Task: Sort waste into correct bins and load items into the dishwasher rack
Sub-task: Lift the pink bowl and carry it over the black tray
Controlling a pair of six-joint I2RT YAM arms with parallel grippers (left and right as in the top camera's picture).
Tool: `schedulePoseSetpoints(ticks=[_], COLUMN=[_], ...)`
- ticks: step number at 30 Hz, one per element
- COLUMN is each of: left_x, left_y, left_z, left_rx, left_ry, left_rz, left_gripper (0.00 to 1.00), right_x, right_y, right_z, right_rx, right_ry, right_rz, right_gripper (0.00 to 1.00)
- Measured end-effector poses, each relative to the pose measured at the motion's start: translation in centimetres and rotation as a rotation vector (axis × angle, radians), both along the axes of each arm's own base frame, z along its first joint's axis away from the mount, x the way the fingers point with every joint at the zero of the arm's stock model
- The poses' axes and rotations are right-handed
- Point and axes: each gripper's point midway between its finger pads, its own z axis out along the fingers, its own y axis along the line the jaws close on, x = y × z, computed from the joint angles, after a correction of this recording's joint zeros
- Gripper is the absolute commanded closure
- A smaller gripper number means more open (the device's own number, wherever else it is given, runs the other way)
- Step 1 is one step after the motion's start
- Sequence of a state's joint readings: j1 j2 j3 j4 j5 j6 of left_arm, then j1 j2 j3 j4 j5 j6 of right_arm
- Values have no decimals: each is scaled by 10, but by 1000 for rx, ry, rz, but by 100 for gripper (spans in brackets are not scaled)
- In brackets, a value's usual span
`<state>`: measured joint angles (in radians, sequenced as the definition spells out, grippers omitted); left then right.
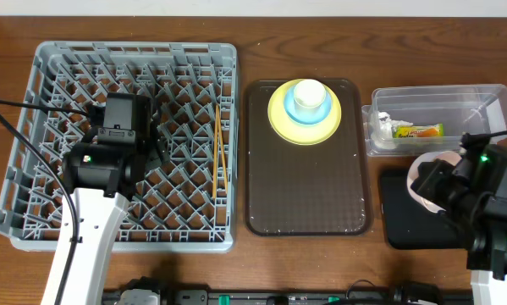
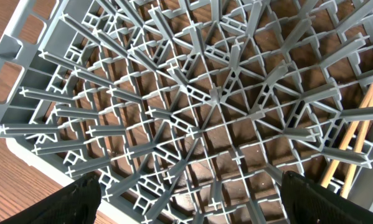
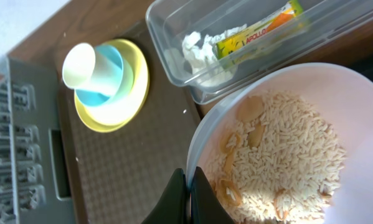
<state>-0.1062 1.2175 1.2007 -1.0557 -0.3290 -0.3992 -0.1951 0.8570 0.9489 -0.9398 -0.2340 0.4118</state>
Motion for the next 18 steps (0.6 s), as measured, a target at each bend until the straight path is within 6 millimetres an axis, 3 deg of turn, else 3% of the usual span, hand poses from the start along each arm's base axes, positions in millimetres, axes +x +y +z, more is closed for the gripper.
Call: schedulePoseSetpoints(ticks=[18], left_x=[0], left_y=[0], left_z=[0], left_rx=[0], left_ry=[0], left_rz=[0], left_gripper=[7], right_x=[3], right_y=[-20], right_z=[7], right_rx=[250], right_ry=[-90], right_rz=[-22], right_gripper=[99])
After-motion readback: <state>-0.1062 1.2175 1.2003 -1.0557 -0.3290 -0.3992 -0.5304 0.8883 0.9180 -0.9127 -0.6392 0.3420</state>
